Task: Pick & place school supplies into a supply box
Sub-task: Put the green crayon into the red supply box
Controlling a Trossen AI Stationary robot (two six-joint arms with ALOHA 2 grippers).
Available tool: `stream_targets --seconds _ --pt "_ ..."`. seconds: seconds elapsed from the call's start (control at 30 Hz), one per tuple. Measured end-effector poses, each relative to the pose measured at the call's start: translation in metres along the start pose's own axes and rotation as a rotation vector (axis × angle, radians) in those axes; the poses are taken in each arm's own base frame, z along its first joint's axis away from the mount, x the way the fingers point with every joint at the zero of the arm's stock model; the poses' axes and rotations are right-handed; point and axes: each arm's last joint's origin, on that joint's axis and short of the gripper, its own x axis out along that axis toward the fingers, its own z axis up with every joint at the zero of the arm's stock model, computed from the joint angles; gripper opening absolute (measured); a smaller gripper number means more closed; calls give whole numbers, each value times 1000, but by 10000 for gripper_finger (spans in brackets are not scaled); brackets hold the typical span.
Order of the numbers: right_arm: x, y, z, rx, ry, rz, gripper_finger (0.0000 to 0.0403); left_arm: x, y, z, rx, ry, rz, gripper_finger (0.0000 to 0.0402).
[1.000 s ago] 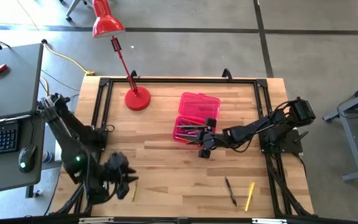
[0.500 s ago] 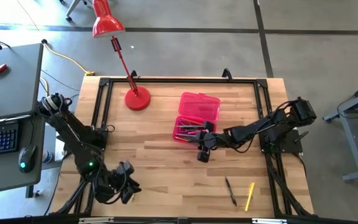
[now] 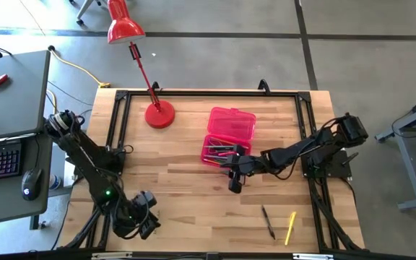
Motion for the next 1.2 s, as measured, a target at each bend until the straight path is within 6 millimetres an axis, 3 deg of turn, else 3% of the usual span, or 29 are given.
stream_targets --seconds 0.3,0.63,1.0,1.2 --pt "-3 13 4 -1 -67 52 87 26 18 -13 -265 98 213 172" --pt "-4 16 4 -4 -83 50 87 55 33 -20 -277 13 326 172" --pt "-4 16 4 -3 -89 32 87 73 40 8 -312 102 430 169" --pt "-4 16 4 -5 -89 31 87 76 48 30 -331 140 507 119"
